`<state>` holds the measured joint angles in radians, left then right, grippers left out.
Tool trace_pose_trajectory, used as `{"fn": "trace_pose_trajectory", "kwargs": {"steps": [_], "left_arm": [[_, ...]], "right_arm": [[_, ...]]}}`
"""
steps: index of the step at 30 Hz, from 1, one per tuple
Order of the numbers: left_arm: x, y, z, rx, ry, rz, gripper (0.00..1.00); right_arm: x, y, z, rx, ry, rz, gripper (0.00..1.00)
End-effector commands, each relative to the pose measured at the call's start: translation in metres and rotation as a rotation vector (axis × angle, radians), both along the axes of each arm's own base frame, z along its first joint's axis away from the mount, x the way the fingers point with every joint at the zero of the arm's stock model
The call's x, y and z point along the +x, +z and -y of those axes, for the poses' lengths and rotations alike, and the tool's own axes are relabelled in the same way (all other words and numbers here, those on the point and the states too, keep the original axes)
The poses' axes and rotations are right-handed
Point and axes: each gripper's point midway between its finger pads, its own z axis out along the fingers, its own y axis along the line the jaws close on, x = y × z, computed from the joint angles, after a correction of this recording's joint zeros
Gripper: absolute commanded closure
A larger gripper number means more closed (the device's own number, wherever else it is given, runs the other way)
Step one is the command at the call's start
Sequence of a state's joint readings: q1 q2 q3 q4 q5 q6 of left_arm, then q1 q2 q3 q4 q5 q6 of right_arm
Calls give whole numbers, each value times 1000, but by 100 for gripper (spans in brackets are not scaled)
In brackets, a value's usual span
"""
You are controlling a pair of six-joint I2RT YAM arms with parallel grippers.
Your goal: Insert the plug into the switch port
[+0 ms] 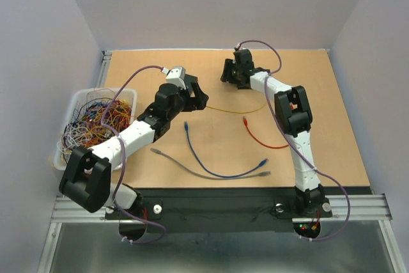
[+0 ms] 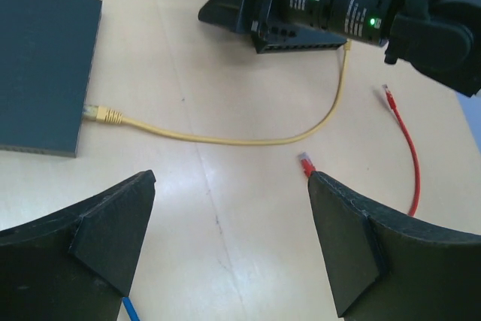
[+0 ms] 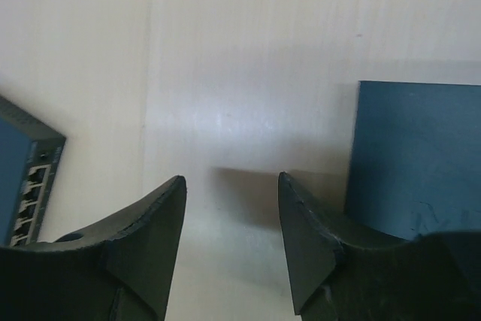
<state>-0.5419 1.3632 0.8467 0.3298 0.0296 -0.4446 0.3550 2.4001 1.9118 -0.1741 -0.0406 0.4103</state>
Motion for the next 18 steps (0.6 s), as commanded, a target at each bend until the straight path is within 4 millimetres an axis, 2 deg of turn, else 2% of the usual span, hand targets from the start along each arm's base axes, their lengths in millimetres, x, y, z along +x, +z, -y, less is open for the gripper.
{"fn": "trace_pose_trajectory", "kwargs": {"steps": [1, 6, 10, 12, 13, 14, 16, 17, 18], "left_arm": [[-2, 26, -6, -13, 11, 86, 6], [1, -2, -22, 51, 88, 32, 6], [11, -40, -44, 159, 203, -52, 5], [15, -53, -48, 175, 219, -78, 5], [18, -57, -48, 175, 223, -89, 4], [23, -68, -50, 176, 229, -109, 4], [30, -75, -48, 181, 229, -121, 4], [33, -92, -49, 205, 237, -153, 4], [39, -94, -49, 207, 242, -157, 4]], "right_arm": [[16, 13, 32, -135, -131, 38, 43], [19, 0, 66, -235, -205, 25, 41], [21, -16, 120, -230, -295, -33, 42], [21, -20, 139, -215, -322, -51, 42], [22, -22, 156, -214, -345, -59, 42], [21, -24, 161, -212, -348, -66, 42], [23, -24, 178, -215, -361, -70, 42], [23, -24, 182, -218, -364, -70, 42], [23, -23, 186, -225, -365, -69, 42]]}}
